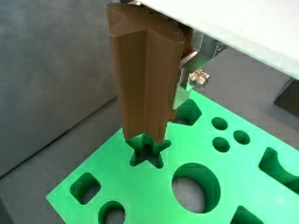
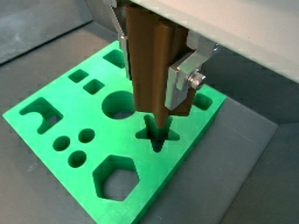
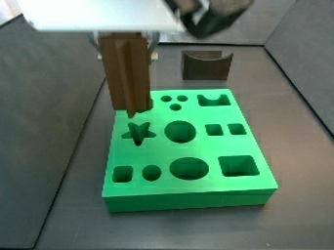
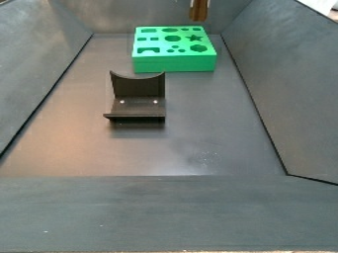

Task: Pick up the star object. Move up. Move to above the board. Insert the star object.
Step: Insert the star object.

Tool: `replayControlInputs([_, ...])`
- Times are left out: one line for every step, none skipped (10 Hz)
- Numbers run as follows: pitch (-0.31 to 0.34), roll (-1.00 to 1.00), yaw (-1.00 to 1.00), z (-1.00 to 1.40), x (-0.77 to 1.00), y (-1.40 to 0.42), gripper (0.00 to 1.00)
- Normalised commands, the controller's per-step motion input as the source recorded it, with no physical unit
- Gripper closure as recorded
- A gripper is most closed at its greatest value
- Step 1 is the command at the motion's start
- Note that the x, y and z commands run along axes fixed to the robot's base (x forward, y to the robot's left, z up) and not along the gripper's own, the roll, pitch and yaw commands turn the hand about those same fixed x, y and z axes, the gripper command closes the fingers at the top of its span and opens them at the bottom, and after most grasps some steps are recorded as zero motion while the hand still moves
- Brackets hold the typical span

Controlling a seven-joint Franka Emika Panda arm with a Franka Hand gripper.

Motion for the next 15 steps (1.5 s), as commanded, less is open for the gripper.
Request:
replayControlInputs([-0.103,0.11,0.04,-0.57,0.08,0.00,1.00])
replayControlInputs([-0.086,0.11,0.09,-0.57,0.15,0.00,1.00])
replayControlInputs([-0.046,0.10,0.09,-0.52,0.24,0.00,1.00])
replayControlInputs([0.000,0.10,0.07,-0.45,0.34,0.00,1.00])
replayControlInputs([-0.003,0.10,0.06,-0.47,0.29,0.00,1.00])
replayControlInputs([-0.113,0.05,0.00,-0.52,0.00,-0.02,1.00])
replayControlInputs([-0.123,0.06,0.00,-0.55,0.00,0.00,1.00])
replayControlInputs([-0.130,0.09,0.00,-0.59,-0.07,0.00,1.00])
replayControlInputs([-0.123,0.00,0.00,-0.47,-0.08,0.00,1.00])
replayControlInputs([-0.039,0.00,0.00,0.00,-0.03,0.00,1.00])
replayControlInputs([-0.053,0.00,0.00,-0.22,0.00,0.00,1.00])
replayControlInputs([-0.119,0.05,0.03,-0.42,0.00,-0.08,1.00])
replayControlInputs([-0.136,0.05,0.04,-0.47,0.00,-0.13,1.00])
replayControlInputs([-0.159,0.05,0.04,-0.52,0.00,-0.16,1.00])
replayControlInputs([-0.150,0.05,0.04,-0.52,0.00,-0.17,1.00])
